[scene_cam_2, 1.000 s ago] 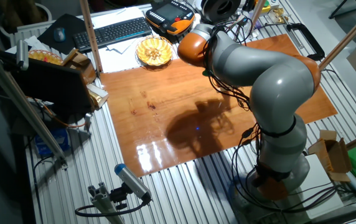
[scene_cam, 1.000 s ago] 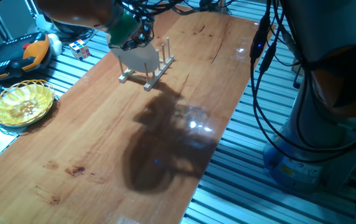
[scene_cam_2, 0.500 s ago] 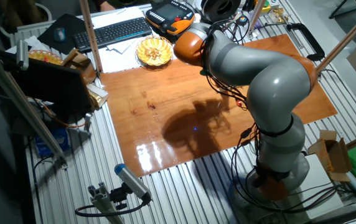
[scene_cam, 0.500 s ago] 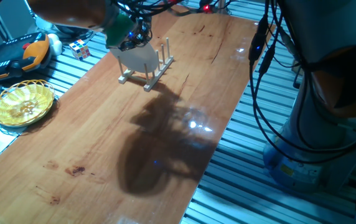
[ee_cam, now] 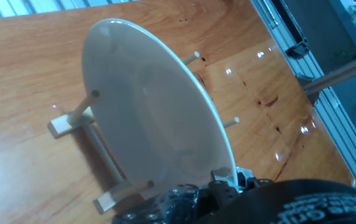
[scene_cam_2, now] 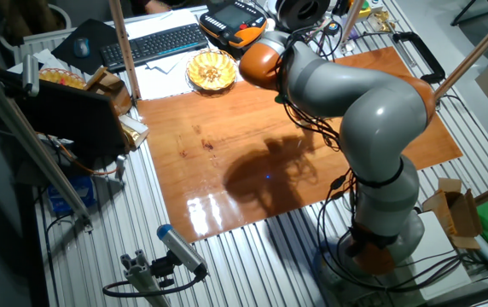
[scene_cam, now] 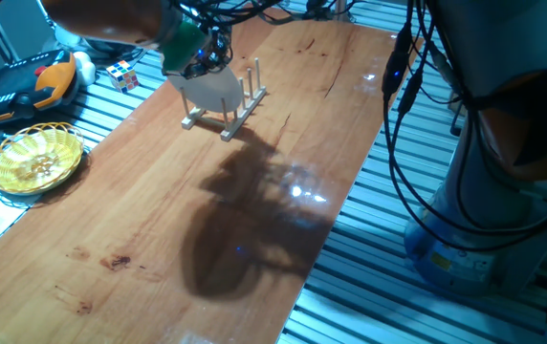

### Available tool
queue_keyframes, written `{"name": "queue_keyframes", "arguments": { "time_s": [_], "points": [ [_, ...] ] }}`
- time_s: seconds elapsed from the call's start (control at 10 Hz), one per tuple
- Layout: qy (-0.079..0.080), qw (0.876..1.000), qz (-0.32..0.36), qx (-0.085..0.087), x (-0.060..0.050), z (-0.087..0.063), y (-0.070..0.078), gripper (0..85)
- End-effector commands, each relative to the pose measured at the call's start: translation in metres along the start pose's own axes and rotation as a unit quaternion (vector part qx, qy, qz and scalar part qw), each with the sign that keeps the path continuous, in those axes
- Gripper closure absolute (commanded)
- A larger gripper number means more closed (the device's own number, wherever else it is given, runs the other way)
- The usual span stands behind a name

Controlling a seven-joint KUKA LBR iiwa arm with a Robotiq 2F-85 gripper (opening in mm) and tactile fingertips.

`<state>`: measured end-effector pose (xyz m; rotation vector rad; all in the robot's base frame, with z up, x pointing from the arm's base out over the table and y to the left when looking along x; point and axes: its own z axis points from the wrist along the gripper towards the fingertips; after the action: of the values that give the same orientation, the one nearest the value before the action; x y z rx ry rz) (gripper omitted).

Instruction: Take the dish off the dish rack

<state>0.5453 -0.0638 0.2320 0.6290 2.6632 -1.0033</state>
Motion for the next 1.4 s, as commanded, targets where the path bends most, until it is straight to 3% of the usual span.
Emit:
{"name": "queue_keyframes", "arguments": {
  "time_s": [0.0,0.2,0.3,0.6,0.8,1.0,1.3],
  "points": [
    [0.0,1.0,-0.001,-0.005,0.0001,0.0001,0.0,84.0],
    [-0.007,1.0,-0.005,-0.007,0.0001,0.0001,0.0,84.0],
    [0.0,1.0,-0.009,-0.016,0.0001,0.0001,0.0,84.0],
    [0.0,1.0,-0.011,-0.018,0.0001,0.0001,0.0,84.0],
    [-0.011,1.0,-0.016,-0.015,0.0001,0.0001,0.0,84.0],
    [-0.006,1.0,-0.02,-0.019,0.0001,0.0001,0.0,84.0],
    [-0.019,0.999,-0.026,-0.026,0.0001,0.0001,0.0,84.0]
  ]
}}
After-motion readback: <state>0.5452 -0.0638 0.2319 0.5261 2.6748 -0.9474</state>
